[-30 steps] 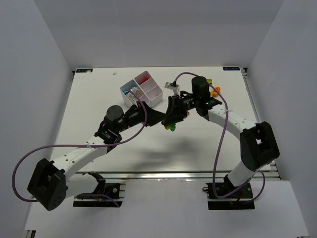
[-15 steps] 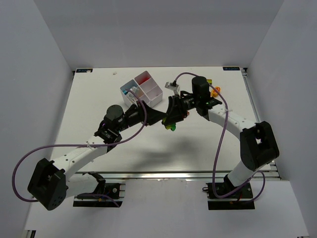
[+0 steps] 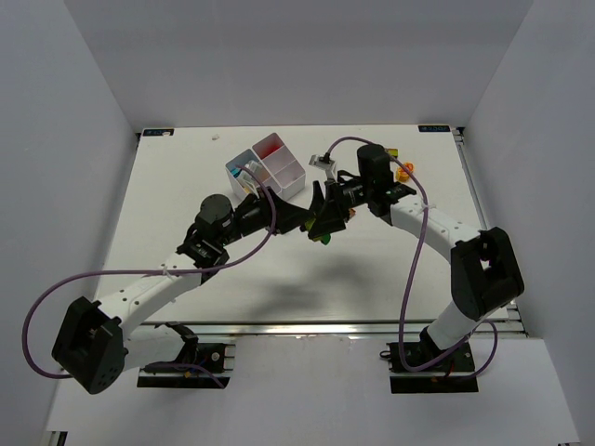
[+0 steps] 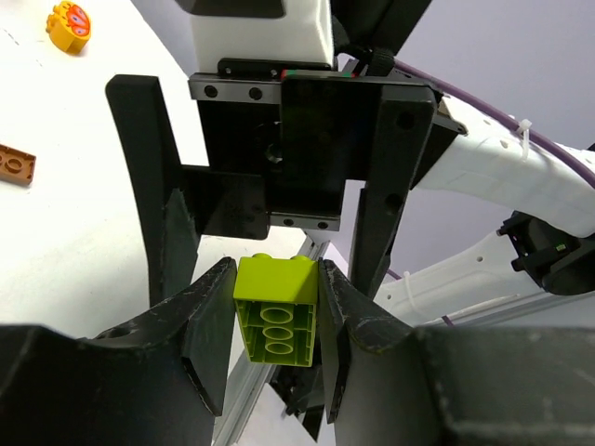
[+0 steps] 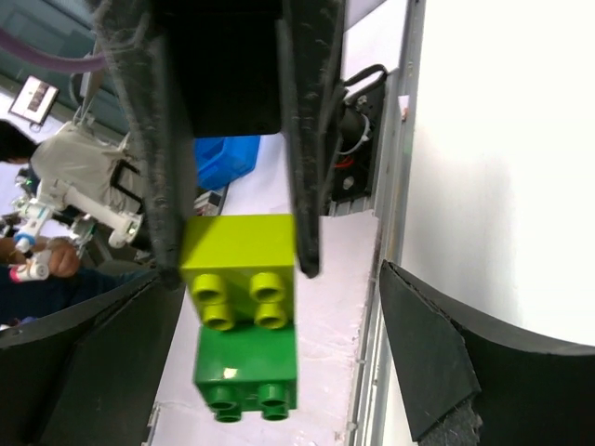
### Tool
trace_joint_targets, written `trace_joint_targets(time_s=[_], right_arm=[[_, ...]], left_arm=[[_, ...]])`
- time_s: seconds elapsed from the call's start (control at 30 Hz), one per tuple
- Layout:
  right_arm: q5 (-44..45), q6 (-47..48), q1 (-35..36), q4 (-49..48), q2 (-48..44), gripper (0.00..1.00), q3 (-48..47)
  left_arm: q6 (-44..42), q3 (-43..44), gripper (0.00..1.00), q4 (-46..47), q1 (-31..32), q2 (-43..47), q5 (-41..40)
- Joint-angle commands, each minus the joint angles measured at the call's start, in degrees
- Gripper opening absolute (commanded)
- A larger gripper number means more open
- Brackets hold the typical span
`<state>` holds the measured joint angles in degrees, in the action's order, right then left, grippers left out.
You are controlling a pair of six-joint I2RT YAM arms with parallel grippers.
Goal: Sort the legos into containers by color
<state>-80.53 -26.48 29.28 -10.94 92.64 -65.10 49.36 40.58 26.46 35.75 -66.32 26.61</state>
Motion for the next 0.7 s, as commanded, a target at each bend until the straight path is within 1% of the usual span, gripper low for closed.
trace_joint_targets(time_s=[0.0,0.03,0.07,0.1,0.17,0.2,0.3,0.5,0.57,0.6,0.63,0.67], right_arm=[[2.48,8.79,-0.27,8.98,-0.09,0.89,-3.71],[3.01,11.34,-0.62,11.18,0.08,0.89,-4.41],[3.88,16.93,-0.89,14.68,0.34,0.89,-6.07],[4.24,19.86,-1.76,20.29,0.96,0.89,-6.96],[3.72,26.61,-2.82,25.24,1.75,0.89,-9.68],[2.93,29.7,-3.34,29.7,2.45,0.89,-10.65],[-0.41,36.99,-5.02,36.48,3.33,0.89,-14.07],[-3.14,46.67,-5.02,46.26,5.61,0.89,-17.42],[-3.4,49.58,-4.93,51.7,6.41,0.89,-18.56],[-3.4,53.86,-4.84,54.16,7.46,0.88,-19.96],[-3.4,56.25,-4.76,59.49,7.99,0.88,-20.85],[-3.4,58.45,-4.58,62.07,9.21,0.87,-21.64]], left_arm=[[-1.37,2.75,0.04,-1.23,0.2,0.41,0.55],[-2.07,2.93,0.04,-2.36,0.11,0.84,0.2],[-2.43,3.28,0.03,-3.07,0.11,1.11,-0.07],[-2.78,3.37,0.03,-3.6,0.03,1.28,-0.15],[-3.4,3.28,0.03,-5.27,-0.5,1.99,-0.68],[-3.48,3.11,0.03,-5.62,-0.68,2.34,-0.68],[-3.66,2.4,0.03,-6.42,-1.55,3.13,-0.6],[-3.48,2.22,0.03,-6.16,-1.91,3.48,-0.24],[-3.4,2.31,0.03,-5.98,-1.91,3.48,-0.24],[-3.31,2.31,0.03,-5.72,-1.91,3.4,-0.24],[-3.22,2.23,0.03,-5.54,-1.91,3.31,-0.24],[-3.13,2.23,0.03,-5.45,-1.91,3.22,-0.24]])
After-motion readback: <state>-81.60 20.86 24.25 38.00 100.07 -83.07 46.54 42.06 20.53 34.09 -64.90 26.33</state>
